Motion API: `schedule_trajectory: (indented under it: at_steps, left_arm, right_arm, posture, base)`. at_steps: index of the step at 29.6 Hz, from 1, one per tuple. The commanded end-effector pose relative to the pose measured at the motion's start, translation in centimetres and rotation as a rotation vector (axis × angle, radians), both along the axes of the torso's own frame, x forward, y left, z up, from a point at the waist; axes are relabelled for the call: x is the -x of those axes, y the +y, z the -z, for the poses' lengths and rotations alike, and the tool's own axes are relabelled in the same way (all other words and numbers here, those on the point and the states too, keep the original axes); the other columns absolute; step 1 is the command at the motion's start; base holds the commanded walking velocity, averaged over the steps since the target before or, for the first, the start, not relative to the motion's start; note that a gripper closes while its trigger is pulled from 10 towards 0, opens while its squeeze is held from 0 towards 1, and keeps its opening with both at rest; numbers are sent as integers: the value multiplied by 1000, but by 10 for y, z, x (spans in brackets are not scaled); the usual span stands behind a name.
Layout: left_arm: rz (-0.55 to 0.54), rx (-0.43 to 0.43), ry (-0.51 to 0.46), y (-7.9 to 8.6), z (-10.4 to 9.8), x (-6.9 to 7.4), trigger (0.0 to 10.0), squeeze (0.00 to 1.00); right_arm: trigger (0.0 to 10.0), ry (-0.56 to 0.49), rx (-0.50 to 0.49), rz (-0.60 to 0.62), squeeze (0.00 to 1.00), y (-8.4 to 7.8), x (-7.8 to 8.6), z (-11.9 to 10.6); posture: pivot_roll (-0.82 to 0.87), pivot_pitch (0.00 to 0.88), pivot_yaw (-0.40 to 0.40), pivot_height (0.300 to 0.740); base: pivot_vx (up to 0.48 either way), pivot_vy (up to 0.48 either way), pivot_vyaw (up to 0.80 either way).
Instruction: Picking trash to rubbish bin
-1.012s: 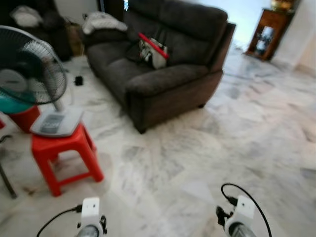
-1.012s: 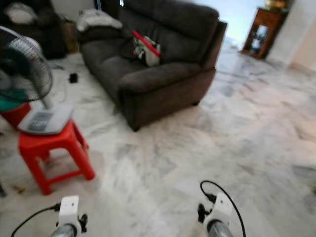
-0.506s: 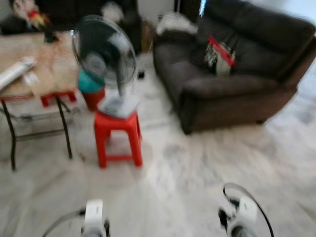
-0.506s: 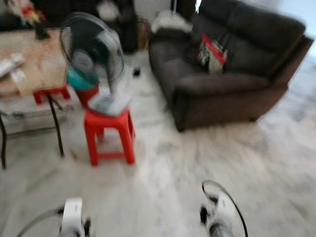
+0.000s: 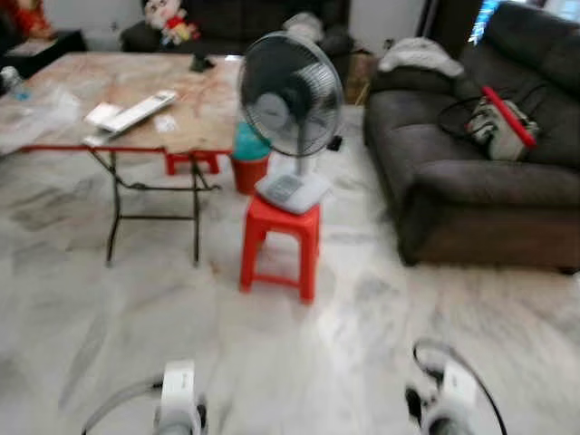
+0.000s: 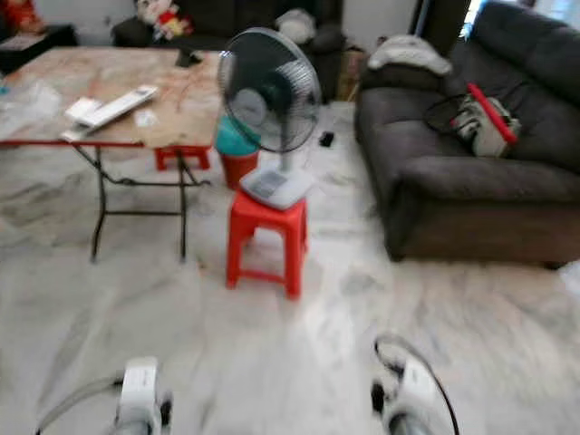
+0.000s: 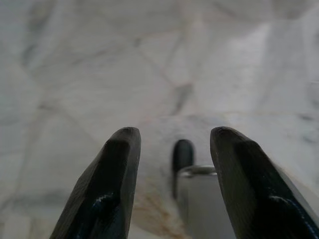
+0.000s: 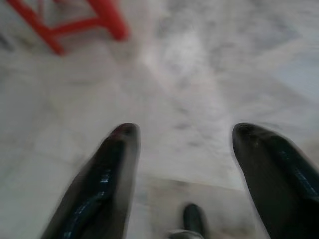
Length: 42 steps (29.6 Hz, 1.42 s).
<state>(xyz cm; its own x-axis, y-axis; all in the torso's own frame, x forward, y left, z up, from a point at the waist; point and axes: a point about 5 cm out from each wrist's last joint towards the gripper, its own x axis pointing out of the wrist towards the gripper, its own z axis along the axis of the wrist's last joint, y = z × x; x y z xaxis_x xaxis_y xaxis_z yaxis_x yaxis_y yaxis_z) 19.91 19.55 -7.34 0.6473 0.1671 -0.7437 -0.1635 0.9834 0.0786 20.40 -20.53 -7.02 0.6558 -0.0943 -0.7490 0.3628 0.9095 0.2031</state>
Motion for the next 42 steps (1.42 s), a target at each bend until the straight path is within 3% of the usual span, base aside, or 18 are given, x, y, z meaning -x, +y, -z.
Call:
schedule_trajectory:
  at_steps: [1, 19, 42]
  left_arm:
    - [9, 14, -2, -7, -1, -3, 10000, 0]
    - [8, 14, 1, -9, 1, -1, 10000, 0]
    - [-24, 16, -103, -8, -12, -20, 10000, 0]
  right_arm:
    - [10000, 13, 18, 19, 0, -9, 5, 1]
    - [10000, 12, 13, 9, 0, -8, 5, 1]
    - [10000, -33, 8, 1, 0, -7, -8, -6]
  posture:
    - [-103, 0, -64, 740]
    - [-92, 0, -73, 740]
    - [-78, 0, -81, 740]
  base:
    - [0, 0, 800]
    - [0, 0, 800]
    - [0, 0, 0]
